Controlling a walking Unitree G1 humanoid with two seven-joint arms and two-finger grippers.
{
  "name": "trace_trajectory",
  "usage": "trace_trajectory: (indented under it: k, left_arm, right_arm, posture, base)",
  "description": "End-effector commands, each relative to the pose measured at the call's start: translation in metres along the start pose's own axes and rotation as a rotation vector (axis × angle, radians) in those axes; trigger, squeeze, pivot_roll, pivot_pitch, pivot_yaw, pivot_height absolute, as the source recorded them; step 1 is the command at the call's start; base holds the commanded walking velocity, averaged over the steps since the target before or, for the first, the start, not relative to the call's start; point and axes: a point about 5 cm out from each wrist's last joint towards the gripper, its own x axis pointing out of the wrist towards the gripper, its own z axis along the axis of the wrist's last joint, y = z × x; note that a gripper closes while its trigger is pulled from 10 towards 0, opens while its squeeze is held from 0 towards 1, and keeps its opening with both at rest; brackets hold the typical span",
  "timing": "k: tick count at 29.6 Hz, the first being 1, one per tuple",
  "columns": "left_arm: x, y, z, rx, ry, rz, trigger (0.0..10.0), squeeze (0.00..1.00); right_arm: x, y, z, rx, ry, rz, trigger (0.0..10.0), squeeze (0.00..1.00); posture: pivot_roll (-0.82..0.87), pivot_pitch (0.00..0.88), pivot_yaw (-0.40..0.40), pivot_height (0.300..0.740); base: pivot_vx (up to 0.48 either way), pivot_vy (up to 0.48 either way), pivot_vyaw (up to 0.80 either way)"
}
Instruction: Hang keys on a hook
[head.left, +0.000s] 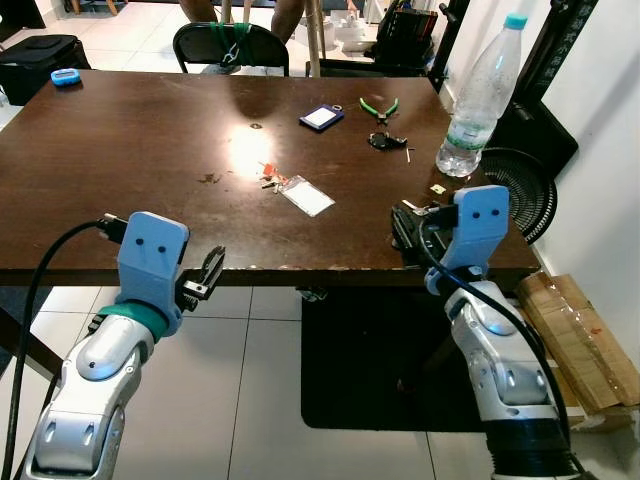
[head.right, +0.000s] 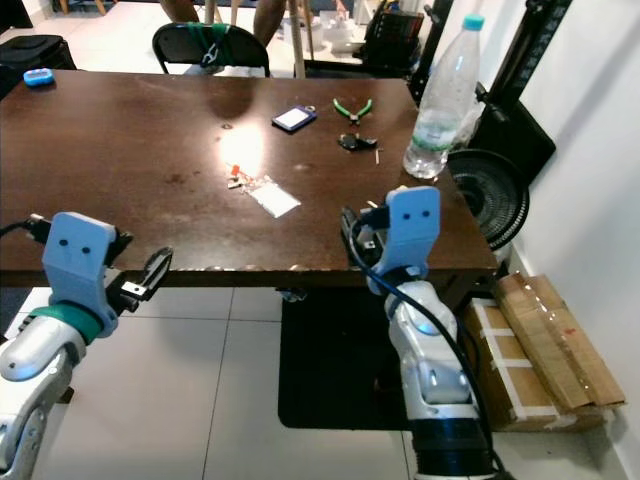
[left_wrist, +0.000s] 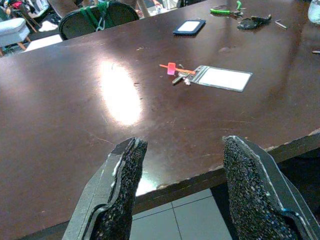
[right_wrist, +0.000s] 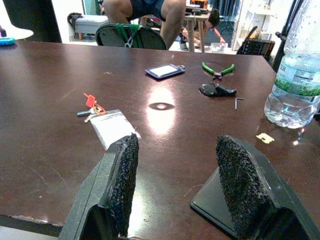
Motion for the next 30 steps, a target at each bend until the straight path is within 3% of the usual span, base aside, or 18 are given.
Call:
trace_trajectory:
  k: [1, 9, 17, 26, 30]
  left_arm:
    - [0.012, -0.009, 0.016, -0.143, -0.002, 0.082, 10.0, 0.0]
    - [0.011, -0.006, 0.018, -0.145, -0.002, 0.089, 10.0, 0.0]
    - [0.0, -0.005, 0.012, -0.131, 0.02, 0.11, 10.0, 0.0]
    - [-0.001, -0.013, 0.007, -0.079, 0.052, 0.035, 10.0, 0.0]
    - [-0.011, -0.018, -0.002, -0.043, 0.099, -0.044, 10.0, 0.0]
  right_arm:
    - [0.002, 0.023, 0.02, 0.092, -0.011, 0.01, 10.0, 0.0]
    - [0.003, 0.028, 0.021, 0.096, -0.024, 0.025, 10.0, 0.0]
    - [-0.001, 0.027, 0.011, 0.117, 0.02, 0.026, 10.0, 0.0]
    - [-0.006, 0.028, 0.005, 0.079, 0.046, 0.045, 10.0, 0.0]
    - [-0.011, 0.03, -0.001, 0.044, 0.079, 0.045, 10.0, 0.0]
  posture:
    - [-0.12, 0.029, 0.097, 0.74]
    - [-0.08, 0.031, 0.1, 0.74]
    - [-0.07, 0.039, 0.085, 0.74]
    - [-0.08, 0.047, 0.085, 0.74]
    - [-0.07, 0.043, 0.081, 0.74]
  base:
    - [0.0, 0.0, 0.0]
    - [0.0, 0.0, 0.0]
    - [0.0, 0.0, 0.0]
    - [0.0, 0.0, 0.0]
    - [0.0, 0.0, 0.0]
